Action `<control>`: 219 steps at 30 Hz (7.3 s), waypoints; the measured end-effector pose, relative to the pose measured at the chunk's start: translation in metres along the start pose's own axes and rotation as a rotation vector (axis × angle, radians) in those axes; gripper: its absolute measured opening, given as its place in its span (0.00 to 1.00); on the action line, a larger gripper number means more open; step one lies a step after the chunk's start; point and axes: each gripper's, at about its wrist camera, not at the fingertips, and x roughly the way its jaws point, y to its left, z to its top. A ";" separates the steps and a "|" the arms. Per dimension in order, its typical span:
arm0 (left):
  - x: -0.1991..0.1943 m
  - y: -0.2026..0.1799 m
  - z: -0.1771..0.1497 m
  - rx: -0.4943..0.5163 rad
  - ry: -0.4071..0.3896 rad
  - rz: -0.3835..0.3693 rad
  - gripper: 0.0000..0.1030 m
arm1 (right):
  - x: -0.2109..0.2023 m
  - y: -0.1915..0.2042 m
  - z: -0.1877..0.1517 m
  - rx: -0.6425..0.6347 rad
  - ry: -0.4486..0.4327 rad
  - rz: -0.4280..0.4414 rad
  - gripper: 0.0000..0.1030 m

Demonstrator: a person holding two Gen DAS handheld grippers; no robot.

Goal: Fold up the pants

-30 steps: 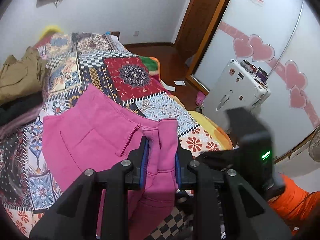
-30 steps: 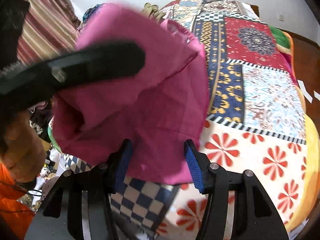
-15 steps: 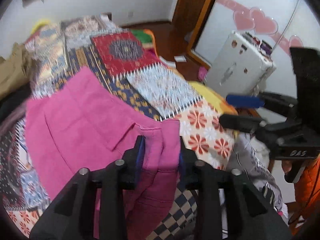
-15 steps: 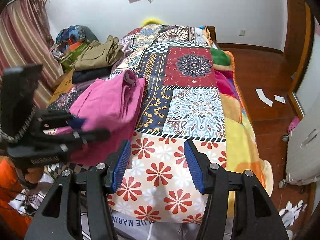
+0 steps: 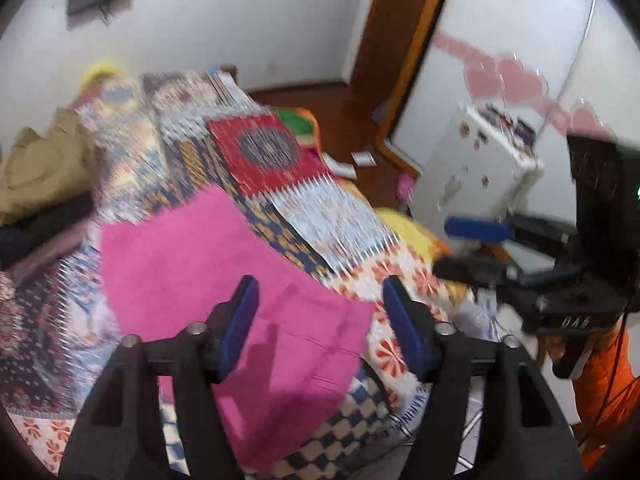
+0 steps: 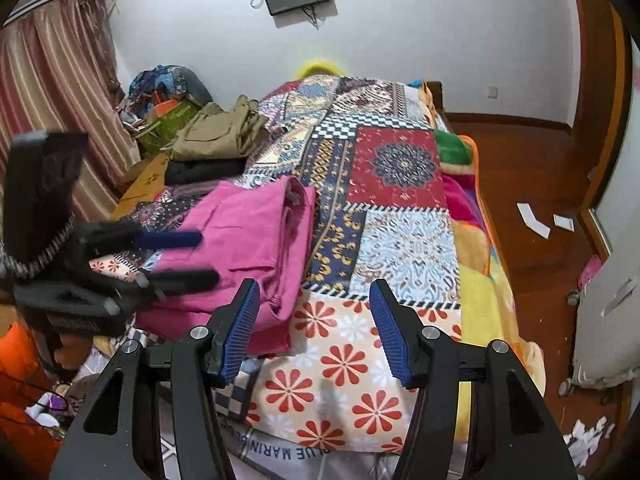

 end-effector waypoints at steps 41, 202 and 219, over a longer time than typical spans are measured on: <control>0.021 0.080 -0.058 -0.115 0.106 0.230 0.73 | 0.115 -0.011 0.041 -0.156 0.121 -0.118 0.70; -0.124 0.253 0.071 -0.277 -0.256 0.433 0.17 | 0.145 0.121 0.204 -0.210 -0.163 0.217 0.16; -0.083 0.383 0.105 -0.297 -0.243 0.526 0.17 | 0.250 0.146 0.268 -0.238 -0.170 0.224 0.16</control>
